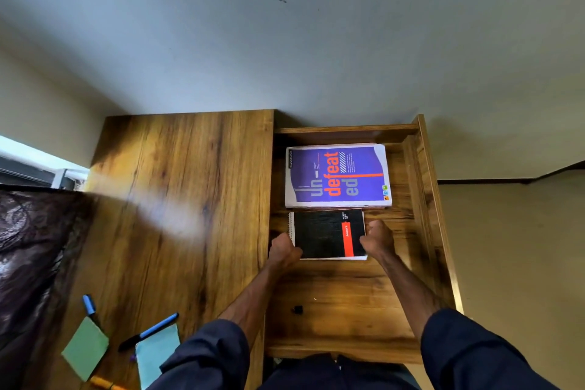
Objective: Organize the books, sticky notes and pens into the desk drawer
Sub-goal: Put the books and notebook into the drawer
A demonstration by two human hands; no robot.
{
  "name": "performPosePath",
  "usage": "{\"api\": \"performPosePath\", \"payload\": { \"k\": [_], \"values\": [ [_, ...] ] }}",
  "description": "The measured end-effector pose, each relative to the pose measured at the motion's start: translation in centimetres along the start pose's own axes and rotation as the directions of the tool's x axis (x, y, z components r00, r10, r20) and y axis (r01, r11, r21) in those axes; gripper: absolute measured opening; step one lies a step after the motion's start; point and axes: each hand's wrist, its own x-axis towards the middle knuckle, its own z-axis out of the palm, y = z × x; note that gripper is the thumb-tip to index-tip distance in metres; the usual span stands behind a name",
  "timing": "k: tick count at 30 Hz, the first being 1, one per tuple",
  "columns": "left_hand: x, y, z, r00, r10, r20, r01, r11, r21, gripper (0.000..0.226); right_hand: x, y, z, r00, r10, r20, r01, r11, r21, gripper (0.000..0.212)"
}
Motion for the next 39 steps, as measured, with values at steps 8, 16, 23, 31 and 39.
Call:
{"api": "performPosePath", "payload": {
  "k": [8,16,23,31,39],
  "values": [
    [0.2,-0.2,1.0,0.998,0.038,-0.044,-0.036,0.998,0.051,0.056,-1.2,2.0,1.5,0.994,-0.1,0.049,0.101,0.995,-0.012,0.056],
    [-0.1,-0.5,0.9,0.995,0.095,0.013,-0.096,0.989,0.115,0.058,-1.5,1.7,2.5,0.991,-0.12,0.067,0.125,0.989,-0.079,0.058],
    [0.0,-0.9,0.6,0.993,0.115,0.02,-0.117,0.984,0.136,0.046,-1.3,1.8,2.9,0.986,-0.147,0.075,0.154,0.984,-0.088,0.059],
    [-0.1,-0.9,0.4,0.991,0.132,0.032,-0.136,0.981,0.14,0.047,-1.3,1.9,2.9,0.986,-0.148,0.079,0.155,0.985,-0.078,0.064],
    [-1.9,-0.9,-0.6,0.954,0.296,-0.039,-0.29,0.951,0.107,0.053,-3.6,0.1,2.4,0.963,-0.216,-0.16,0.227,0.972,0.053,0.039]
  ]
}}
